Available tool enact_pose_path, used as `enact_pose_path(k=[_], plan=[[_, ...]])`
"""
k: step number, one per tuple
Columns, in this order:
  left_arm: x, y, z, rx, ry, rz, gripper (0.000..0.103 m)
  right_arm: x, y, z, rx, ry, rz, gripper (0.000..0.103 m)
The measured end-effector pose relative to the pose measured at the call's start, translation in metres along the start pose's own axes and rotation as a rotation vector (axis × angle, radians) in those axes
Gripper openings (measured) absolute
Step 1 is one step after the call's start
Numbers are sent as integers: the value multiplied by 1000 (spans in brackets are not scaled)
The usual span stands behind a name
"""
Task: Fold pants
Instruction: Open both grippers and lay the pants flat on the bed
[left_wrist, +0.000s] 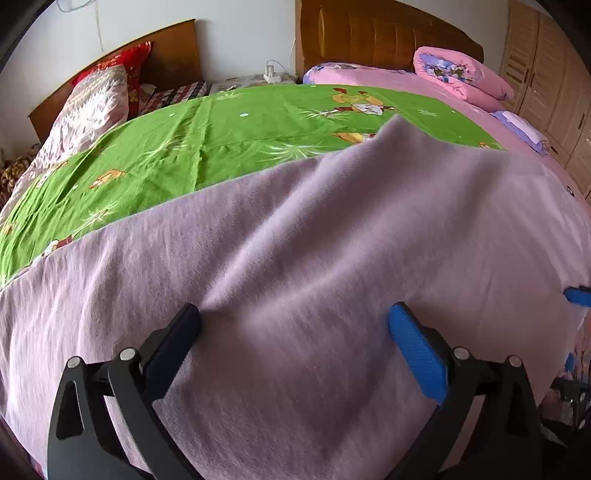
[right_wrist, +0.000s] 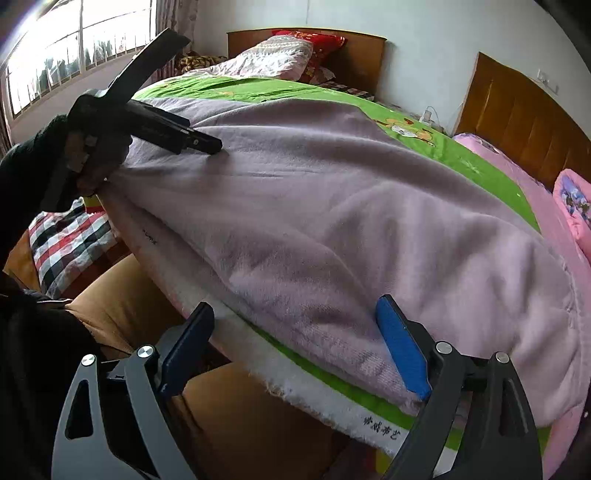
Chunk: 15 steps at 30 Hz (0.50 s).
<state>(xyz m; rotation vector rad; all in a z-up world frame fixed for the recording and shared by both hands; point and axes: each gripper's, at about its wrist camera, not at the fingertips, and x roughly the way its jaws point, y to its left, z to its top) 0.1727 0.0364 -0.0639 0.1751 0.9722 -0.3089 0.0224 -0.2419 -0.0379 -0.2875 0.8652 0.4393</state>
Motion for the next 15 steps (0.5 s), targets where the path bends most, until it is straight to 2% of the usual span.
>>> enact_pose_path(k=[2,3,5,6,8,10,12,13,14,15], plan=[[-4,-1,6,-22,32,40,100,-7,0,0,8,9,21,86],[-10,-4,11,-34,35,53,100,-14,-5,-1,31,-2,59,86],[-31,-18,26,-5,-14,9,100,-29,-24,0,118,-52,117,86],[-41,-29,38,29,-50,-9,101,-40,-41,1,188,-108,111,87],[-50,-55,59,109,-99,-44,101,-46,-62,9,272,-157,58,89],[-37,-84,81,175,-94,-100,101,-39,-81,17,343,-147,-73,90],[-10,-108,99,206,-37,-192,101,-21,-93,26,353,-87,-174,91],[7,-117,107,215,-5,-217,101,-10,-98,28,348,-48,-187,91],[19,-123,112,223,14,-217,101,-3,-99,28,344,-21,-189,91],[37,-129,118,241,40,-206,101,8,-102,23,326,43,-206,91]])
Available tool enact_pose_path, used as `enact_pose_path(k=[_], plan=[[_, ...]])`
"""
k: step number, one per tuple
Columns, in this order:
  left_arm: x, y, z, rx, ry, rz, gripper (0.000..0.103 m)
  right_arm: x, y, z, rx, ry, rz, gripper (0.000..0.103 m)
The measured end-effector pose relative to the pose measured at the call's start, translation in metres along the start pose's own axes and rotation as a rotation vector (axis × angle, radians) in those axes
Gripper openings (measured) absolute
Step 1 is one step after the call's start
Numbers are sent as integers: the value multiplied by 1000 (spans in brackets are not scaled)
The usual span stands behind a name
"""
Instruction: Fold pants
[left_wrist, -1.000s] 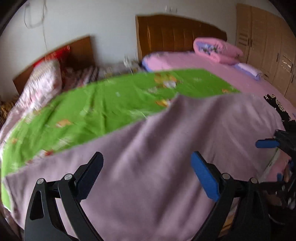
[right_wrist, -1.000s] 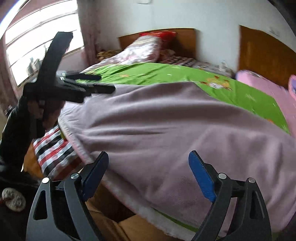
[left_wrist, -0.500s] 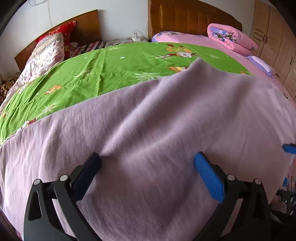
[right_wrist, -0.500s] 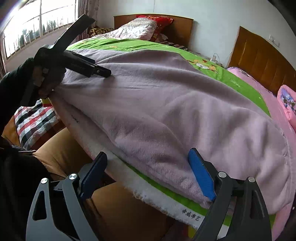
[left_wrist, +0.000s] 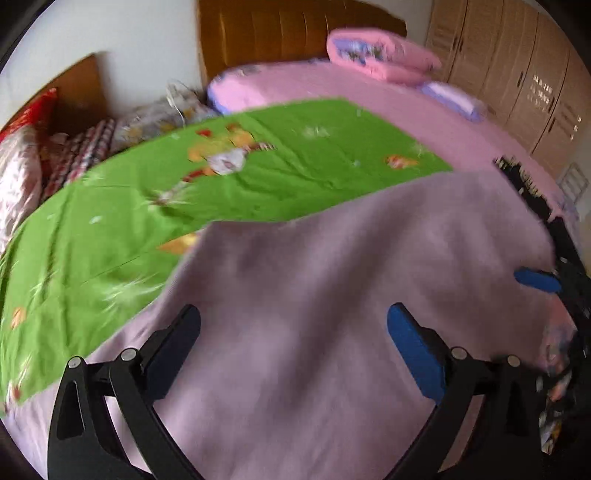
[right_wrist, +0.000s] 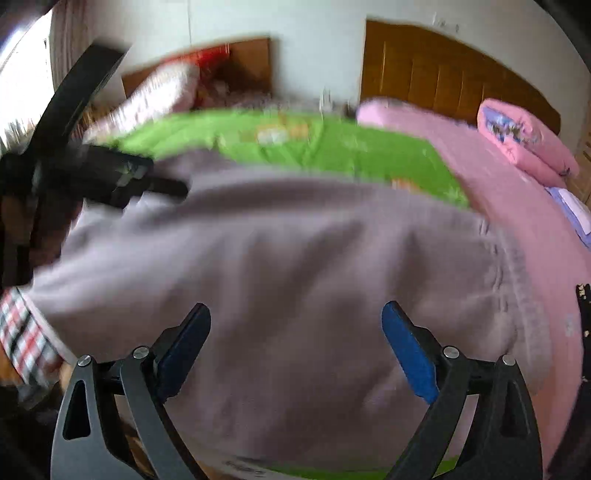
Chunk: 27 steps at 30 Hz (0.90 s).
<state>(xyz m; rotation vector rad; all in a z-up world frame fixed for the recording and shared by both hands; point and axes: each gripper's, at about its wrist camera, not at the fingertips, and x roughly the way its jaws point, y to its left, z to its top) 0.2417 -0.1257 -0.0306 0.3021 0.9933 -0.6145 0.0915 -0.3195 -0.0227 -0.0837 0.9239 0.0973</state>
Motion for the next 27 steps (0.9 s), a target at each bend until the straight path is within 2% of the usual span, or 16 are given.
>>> enact_pose_path(k=[1,3,5,8,12,15,18,20,22,24,25,27], plan=[[13,1,5,9,17,15,101,6,-2,-7,-26,38,-14,92],[34,8,8,-8,46,51,101,1,-18,-22,-1,29,79,92],[44,18,12,-20,22,69,102,-7,-34,-35,19,19,148,92],[50,23,18,-47,14,73,102,-13,-40,-44,17,6,176,92],[40,18,27,-73,-26,121,100,-30,-46,-46,43,-8,179,92],[14,-21,41,-20,-125,53,100,-59,-70,-47,95,-136,139,93],[11,-73,55,74,-134,-49,101,-63,-102,-41,201,-202,100,94],[25,-102,63,119,-106,-88,101,-52,-117,-41,250,-174,83,94],[50,-123,68,148,-52,-95,101,-34,-124,-47,268,-115,69,94],[77,-129,70,145,-1,-81,102,-25,-125,-60,242,-73,43,94],[85,-128,71,137,15,-86,102,-25,-120,-64,199,-84,19,94],[85,-124,76,110,1,-105,102,-31,-124,-75,177,-93,-3,94]])
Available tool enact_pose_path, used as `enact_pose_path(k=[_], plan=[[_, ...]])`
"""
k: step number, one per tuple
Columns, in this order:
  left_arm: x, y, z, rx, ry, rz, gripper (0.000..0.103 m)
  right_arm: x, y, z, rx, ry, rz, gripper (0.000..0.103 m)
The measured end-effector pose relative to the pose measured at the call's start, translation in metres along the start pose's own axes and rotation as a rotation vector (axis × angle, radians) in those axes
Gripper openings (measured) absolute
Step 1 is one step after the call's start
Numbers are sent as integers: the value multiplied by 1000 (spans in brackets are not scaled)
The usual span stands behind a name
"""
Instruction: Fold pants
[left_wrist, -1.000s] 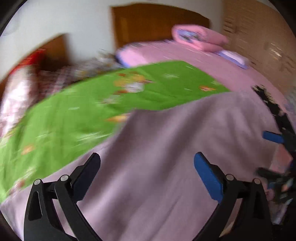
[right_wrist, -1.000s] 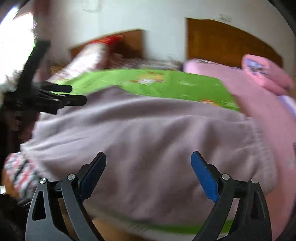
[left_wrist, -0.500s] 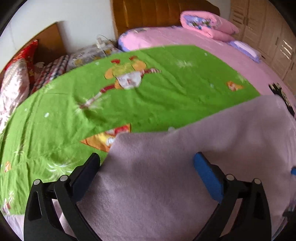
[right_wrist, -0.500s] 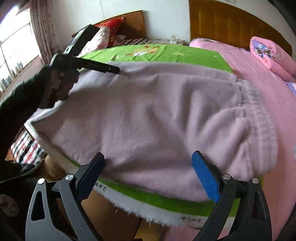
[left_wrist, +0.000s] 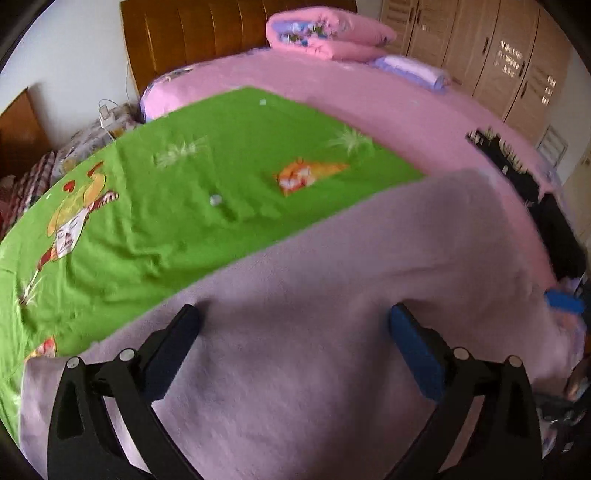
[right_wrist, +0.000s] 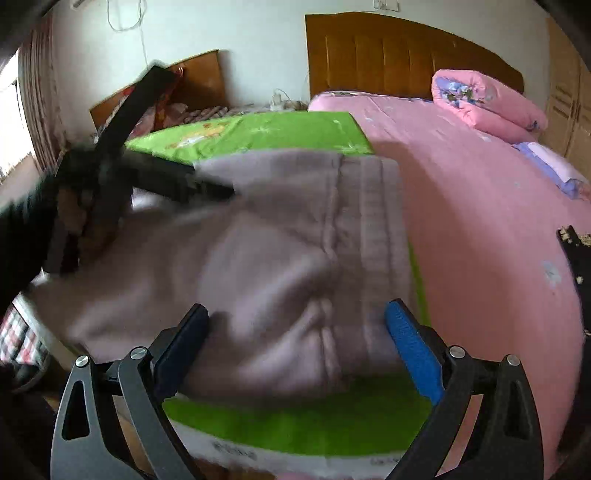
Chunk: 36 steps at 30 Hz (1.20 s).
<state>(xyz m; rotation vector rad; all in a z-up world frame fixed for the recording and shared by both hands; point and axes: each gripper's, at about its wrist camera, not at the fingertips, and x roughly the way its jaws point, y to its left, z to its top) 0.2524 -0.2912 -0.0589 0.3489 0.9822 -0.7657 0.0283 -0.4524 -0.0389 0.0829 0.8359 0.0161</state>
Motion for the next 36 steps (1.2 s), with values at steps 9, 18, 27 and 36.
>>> enact_pose_path(k=[9,18,27,36], plan=[[5,0,1,12,4,29,102,-55,4,4,101,-189,100,94],[5,4,-1,1,-7,13,102,-6,45,-21,-67,-86,56,95],[-45,10,-10,-72,-139,64,101,-5,45,-23,-60,-66,55,95],[-174,42,-93,-84,-309,275,101,-21,77,5,-35,-73,-36,96]])
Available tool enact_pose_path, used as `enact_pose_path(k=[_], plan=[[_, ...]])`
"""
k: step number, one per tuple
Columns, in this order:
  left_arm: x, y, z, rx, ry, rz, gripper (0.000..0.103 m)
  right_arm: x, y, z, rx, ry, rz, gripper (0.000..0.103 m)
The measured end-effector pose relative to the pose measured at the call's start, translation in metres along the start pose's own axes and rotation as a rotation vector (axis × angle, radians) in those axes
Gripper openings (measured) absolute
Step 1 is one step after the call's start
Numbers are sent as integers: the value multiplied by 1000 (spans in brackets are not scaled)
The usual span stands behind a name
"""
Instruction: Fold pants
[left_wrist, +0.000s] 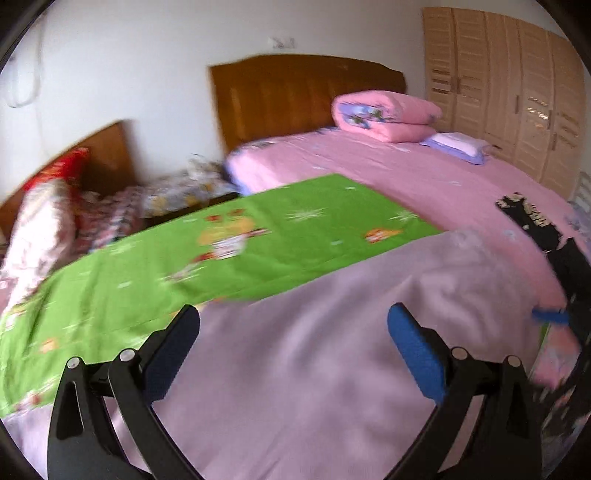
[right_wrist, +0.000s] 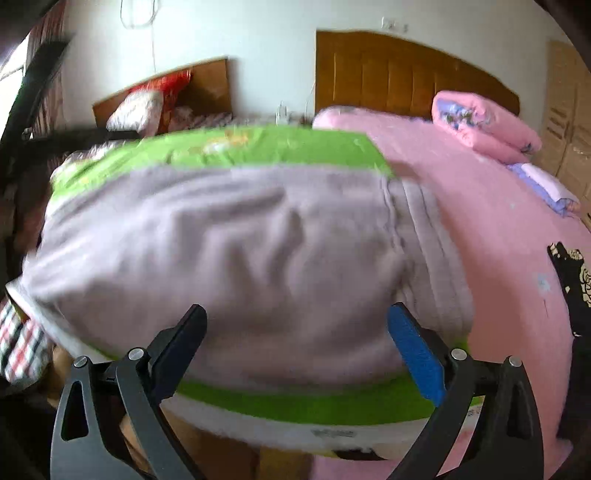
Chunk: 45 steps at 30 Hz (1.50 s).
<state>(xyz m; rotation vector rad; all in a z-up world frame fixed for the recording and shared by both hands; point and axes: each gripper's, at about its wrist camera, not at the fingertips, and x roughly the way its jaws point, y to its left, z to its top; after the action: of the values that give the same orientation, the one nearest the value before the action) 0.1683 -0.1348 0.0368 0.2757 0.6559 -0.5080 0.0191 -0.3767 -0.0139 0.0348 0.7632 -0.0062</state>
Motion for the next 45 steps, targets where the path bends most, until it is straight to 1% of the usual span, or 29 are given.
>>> enact_pose_path(k=[2,3,5,7,9,11,12,15,18,23,25,26,28,29,31,33,34,36,38,40,42,44,45], plan=[[-22,21,-18,-23,-8,37,101,-4,18,11,-26,-27,40,96],[-35,35,-29,-46,-10,62,101,-5,36,19,-64,-36,53,96],[-52,56,-46,-80,-10,99,101,-4,66,28,-125,-33,87,96],[-69,83,-67,-130,-6,155,101,2,101,36,-193,-25,140,97],[-82,113,-86,-196,10,207,101,10,139,42,-260,-10,195,96],[-91,137,-103,-252,19,247,101,16,170,47,-315,5,239,96],[-97,152,-113,-282,24,279,101,19,192,50,-357,9,265,96],[-110,187,-136,-354,34,336,101,23,245,60,-466,10,331,96],[-120,215,-159,-417,52,387,101,29,296,71,-573,-2,381,96],[-138,256,-203,-514,90,466,101,48,380,83,-709,1,462,96],[-149,275,-226,-570,106,505,101,52,413,82,-758,11,509,96],[-159,289,-241,-611,107,524,101,56,433,81,-784,21,546,96],[-178,311,-265,-687,90,554,101,58,462,79,-815,40,585,96],[-196,333,-286,-776,74,578,101,59,476,77,-832,46,604,96],[-225,362,-319,-933,43,588,101,62,507,73,-870,54,640,96],[-258,390,-357,-1115,-4,589,101,62,535,67,-917,58,667,96],[-272,399,-372,-1183,-28,582,101,61,548,64,-938,57,677,96],[-295,408,-398,-1276,-75,554,101,62,572,53,-998,47,668,96],[-308,408,-412,-1314,-106,525,101,64,591,45,-1047,30,643,91],[-312,408,-422,-1337,-123,491,101,68,607,39,-1080,40,638,83],[-309,403,-428,-1355,-131,455,101,72,619,34,-1094,61,641,80],[-299,404,-427,-1370,-138,417,101,75,629,32,-1103,60,643,77],[-294,404,-427,-1380,-147,385,101,76,637,31,-1119,60,630,75]])
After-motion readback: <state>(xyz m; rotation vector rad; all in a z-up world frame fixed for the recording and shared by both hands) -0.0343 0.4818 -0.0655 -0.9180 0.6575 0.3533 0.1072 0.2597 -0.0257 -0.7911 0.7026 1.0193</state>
